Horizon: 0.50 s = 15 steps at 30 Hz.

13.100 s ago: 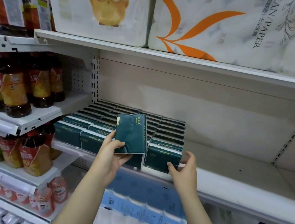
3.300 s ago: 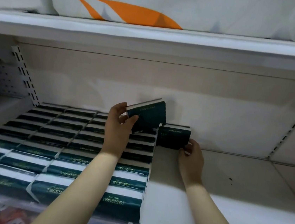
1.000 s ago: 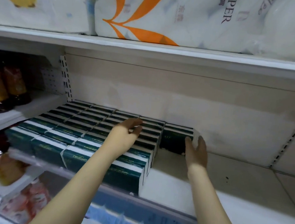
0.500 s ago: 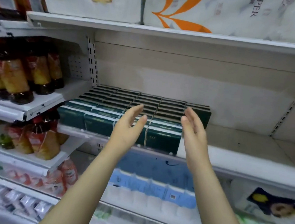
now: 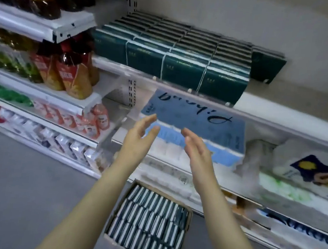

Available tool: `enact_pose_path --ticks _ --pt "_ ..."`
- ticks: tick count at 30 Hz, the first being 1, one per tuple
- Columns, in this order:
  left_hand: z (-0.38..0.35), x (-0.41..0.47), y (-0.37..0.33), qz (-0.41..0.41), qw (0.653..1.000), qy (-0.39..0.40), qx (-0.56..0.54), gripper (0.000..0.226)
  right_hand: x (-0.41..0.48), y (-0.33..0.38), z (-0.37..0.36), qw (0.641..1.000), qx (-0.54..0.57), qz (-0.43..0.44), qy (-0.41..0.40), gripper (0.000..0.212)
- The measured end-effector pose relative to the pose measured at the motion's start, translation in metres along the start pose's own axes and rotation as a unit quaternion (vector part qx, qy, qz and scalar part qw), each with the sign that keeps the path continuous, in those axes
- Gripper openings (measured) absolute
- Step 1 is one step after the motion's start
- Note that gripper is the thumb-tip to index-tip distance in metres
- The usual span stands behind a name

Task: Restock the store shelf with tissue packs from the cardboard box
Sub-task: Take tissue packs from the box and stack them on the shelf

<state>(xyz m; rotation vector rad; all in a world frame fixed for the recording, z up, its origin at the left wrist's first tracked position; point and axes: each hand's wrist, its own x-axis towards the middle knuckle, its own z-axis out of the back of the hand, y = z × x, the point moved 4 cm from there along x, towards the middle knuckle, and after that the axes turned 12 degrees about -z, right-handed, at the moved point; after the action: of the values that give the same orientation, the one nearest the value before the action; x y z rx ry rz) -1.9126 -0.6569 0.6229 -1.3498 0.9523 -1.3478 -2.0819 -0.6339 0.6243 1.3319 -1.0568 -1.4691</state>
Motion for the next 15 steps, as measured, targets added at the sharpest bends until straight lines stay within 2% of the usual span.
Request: enact_pose_path --ticks 3,7,11,15 --pt "0.008 -0.038 0.052 0.074 0.997 -0.011 0.016 0.031 0.002 -0.065 -0.007 0.997 -0.029 -0.072 0.030 0.032" --pt "0.007 -0.092 0.121 0.164 0.985 -0.008 0.055 0.037 0.002 -0.147 -0.005 0.982 -0.066 -0.165 0.060 0.024" --pt "-0.005 -0.144 0.196 0.255 0.960 0.013 0.114 0.037 0.003 -0.224 0.005 0.962 -0.089 -0.247 0.074 0.025" --pt "-0.024 -0.198 0.266 0.339 0.933 0.017 0.123 0.039 0.006 -0.303 0.012 0.941 -0.147 -0.291 0.095 0.032"
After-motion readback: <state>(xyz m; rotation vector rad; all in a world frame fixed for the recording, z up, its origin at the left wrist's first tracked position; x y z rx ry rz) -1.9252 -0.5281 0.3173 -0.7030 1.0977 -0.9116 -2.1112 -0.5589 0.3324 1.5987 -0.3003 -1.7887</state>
